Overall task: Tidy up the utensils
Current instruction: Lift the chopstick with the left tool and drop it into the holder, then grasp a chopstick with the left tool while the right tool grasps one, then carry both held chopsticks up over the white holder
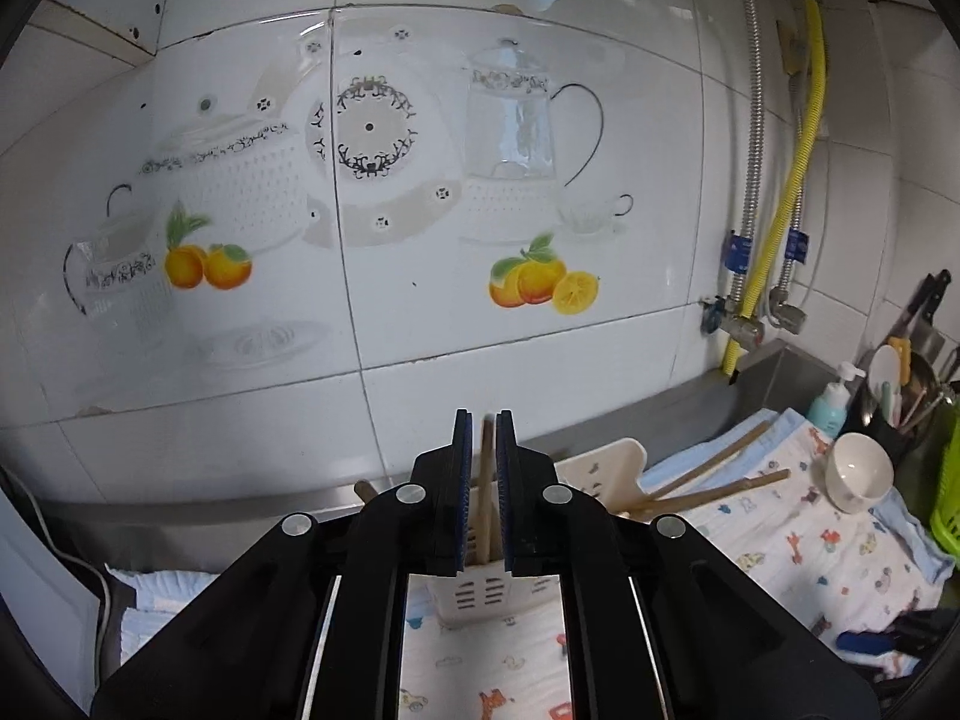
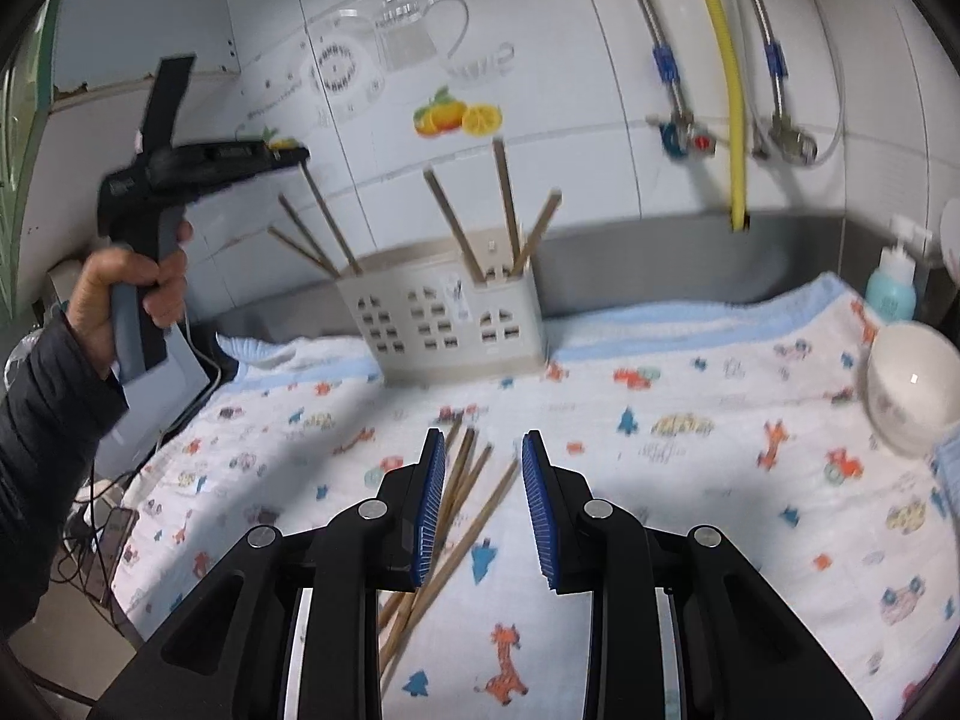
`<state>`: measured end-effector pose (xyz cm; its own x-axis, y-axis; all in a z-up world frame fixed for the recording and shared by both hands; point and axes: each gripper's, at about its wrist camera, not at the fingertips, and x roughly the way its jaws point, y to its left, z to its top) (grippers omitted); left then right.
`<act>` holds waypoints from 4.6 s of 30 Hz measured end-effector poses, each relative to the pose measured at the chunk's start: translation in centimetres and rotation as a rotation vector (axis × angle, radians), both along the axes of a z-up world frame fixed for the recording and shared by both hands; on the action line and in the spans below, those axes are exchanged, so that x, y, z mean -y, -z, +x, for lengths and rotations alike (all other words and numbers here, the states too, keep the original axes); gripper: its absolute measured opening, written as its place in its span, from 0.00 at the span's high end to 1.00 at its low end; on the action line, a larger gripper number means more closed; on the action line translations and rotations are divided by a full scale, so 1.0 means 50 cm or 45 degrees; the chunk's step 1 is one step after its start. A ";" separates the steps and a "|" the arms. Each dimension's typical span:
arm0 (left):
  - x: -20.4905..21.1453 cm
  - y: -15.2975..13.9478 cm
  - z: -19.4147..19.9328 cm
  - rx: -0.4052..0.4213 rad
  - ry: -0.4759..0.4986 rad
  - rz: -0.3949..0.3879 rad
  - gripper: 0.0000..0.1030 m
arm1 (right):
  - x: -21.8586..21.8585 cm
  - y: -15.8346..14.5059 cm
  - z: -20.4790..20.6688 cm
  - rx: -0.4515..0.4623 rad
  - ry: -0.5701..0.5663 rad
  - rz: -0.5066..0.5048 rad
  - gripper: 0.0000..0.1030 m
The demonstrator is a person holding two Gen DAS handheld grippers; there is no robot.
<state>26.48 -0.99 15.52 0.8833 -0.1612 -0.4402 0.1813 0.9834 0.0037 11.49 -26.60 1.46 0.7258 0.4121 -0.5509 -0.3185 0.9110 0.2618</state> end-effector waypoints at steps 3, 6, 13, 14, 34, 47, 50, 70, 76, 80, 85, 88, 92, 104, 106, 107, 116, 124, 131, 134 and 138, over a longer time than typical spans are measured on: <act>0.000 -0.002 -0.034 0.019 0.008 -0.001 0.79 | -0.009 0.031 -0.007 -0.052 -0.013 -0.001 0.75; 0.000 0.006 -0.072 0.015 0.027 -0.015 0.74 | -0.021 0.059 -0.017 -0.093 -0.030 -0.010 0.76; -0.015 0.072 -0.155 -0.071 0.050 -0.031 0.74 | -0.066 0.119 -0.035 -0.204 -0.090 -0.012 0.81; -0.018 0.082 -0.162 -0.084 0.052 -0.033 0.74 | -0.072 0.123 -0.038 -0.211 -0.098 -0.012 0.81; -0.001 0.354 -0.267 -0.496 0.166 -0.165 0.74 | -0.117 0.192 -0.115 -0.299 -0.131 -0.032 0.93; 0.113 0.453 -0.293 -0.686 0.281 -0.189 0.74 | -0.062 0.198 -0.120 -0.269 -0.025 -0.100 0.95; 0.123 0.466 -0.294 -0.699 0.250 -0.158 0.75 | -0.053 0.199 -0.122 -0.267 -0.026 -0.097 0.95; 0.126 0.470 -0.290 -0.640 0.140 -0.017 0.85 | -0.065 0.204 -0.125 -0.216 -0.034 -0.155 0.95; 0.120 0.473 -0.286 -0.629 0.133 -0.016 0.94 | -0.066 0.181 -0.129 -0.172 -0.038 -0.169 0.95; 0.089 0.450 -0.283 -0.578 0.127 -0.044 0.95 | -0.058 0.115 -0.133 -0.075 -0.041 -0.193 0.95; 0.051 0.393 -0.289 -0.470 0.124 -0.113 0.95 | -0.045 0.016 -0.120 0.045 -0.056 -0.180 0.95; 0.026 0.346 -0.289 -0.378 0.126 -0.170 0.95 | -0.037 -0.045 -0.104 0.103 -0.072 -0.155 0.95; 0.010 0.304 -0.279 -0.313 0.132 -0.211 0.95 | -0.037 -0.109 -0.070 0.138 -0.112 -0.134 0.95; -0.013 0.207 -0.192 -0.251 0.153 -0.205 0.95 | -0.057 -0.260 0.062 0.225 -0.162 -0.183 1.00; -0.013 0.185 -0.171 -0.236 0.154 -0.186 0.95 | -0.061 -0.271 0.083 0.221 -0.153 -0.197 1.00; -0.012 0.179 -0.166 -0.230 0.150 -0.177 0.95 | -0.064 -0.271 0.090 0.218 -0.145 -0.208 1.00; -0.030 0.173 -0.155 -0.217 0.135 -0.183 0.95 | -0.062 -0.115 0.075 0.025 -0.182 -0.241 0.96; -0.032 0.175 -0.156 -0.219 0.125 -0.184 0.95 | -0.024 0.046 0.023 -0.166 -0.146 -0.195 0.84; -0.032 0.174 -0.157 -0.221 0.120 -0.174 0.95 | -0.017 0.141 -0.001 -0.243 -0.096 -0.244 0.83; -0.031 0.175 -0.158 -0.220 0.121 -0.174 0.95 | -0.014 0.161 -0.003 -0.262 -0.080 -0.241 0.83; -0.032 0.175 -0.160 -0.221 0.120 -0.172 0.95 | -0.013 0.182 -0.005 -0.284 -0.072 -0.249 0.83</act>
